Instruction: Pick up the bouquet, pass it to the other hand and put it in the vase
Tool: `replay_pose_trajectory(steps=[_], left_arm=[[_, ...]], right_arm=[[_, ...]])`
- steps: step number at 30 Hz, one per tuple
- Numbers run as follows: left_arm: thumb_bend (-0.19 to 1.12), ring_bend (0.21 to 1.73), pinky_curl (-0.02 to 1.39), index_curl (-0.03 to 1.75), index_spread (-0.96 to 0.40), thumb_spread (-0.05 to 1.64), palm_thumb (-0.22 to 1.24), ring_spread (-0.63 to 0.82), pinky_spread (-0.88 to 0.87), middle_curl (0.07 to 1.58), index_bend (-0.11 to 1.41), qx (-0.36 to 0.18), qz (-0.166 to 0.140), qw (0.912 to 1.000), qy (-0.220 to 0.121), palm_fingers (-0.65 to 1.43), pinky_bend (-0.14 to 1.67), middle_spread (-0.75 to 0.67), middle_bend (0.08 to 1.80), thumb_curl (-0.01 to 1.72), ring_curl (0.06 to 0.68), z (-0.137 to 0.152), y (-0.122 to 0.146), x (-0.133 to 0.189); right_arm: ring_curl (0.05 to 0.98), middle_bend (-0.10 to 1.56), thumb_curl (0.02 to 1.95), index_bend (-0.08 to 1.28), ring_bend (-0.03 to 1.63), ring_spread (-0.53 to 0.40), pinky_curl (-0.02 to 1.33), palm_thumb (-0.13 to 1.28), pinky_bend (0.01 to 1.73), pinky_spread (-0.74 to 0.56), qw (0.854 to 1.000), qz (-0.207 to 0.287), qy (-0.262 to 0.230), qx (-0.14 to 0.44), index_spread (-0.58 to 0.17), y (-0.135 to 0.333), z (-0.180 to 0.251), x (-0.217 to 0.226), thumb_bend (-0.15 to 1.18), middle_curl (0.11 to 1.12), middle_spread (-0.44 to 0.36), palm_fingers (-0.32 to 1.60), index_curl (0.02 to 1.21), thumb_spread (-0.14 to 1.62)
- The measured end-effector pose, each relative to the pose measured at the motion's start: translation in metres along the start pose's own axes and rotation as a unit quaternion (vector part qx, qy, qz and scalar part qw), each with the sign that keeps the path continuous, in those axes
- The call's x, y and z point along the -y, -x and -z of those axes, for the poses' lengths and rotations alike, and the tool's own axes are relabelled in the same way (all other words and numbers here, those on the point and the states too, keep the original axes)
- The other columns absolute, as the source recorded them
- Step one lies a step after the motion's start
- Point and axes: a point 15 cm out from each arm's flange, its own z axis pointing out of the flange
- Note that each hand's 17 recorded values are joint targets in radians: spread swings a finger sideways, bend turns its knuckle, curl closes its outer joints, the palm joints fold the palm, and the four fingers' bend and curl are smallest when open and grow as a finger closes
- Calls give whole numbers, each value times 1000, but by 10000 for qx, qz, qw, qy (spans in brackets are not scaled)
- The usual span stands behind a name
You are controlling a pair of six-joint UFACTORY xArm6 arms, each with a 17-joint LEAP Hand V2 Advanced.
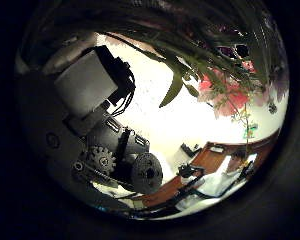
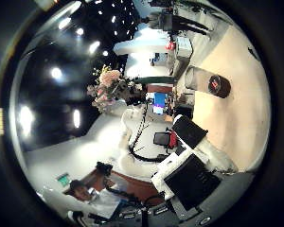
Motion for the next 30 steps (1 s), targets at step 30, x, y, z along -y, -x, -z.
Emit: replay_pose_trajectory(steps=[30], left_arm=[[-21,1518,1033,1417,-768,1065,985,-397,-631,1082,460,39,448,9987,246,1027,1138,-578,1048,791,573,-26,83,4]], right_arm=[[226,223,491,159,560,130,293,800,690,470,9999,-47,-83,-63,-396,-5,2,4,-21,352,-2,192,281,1038]])
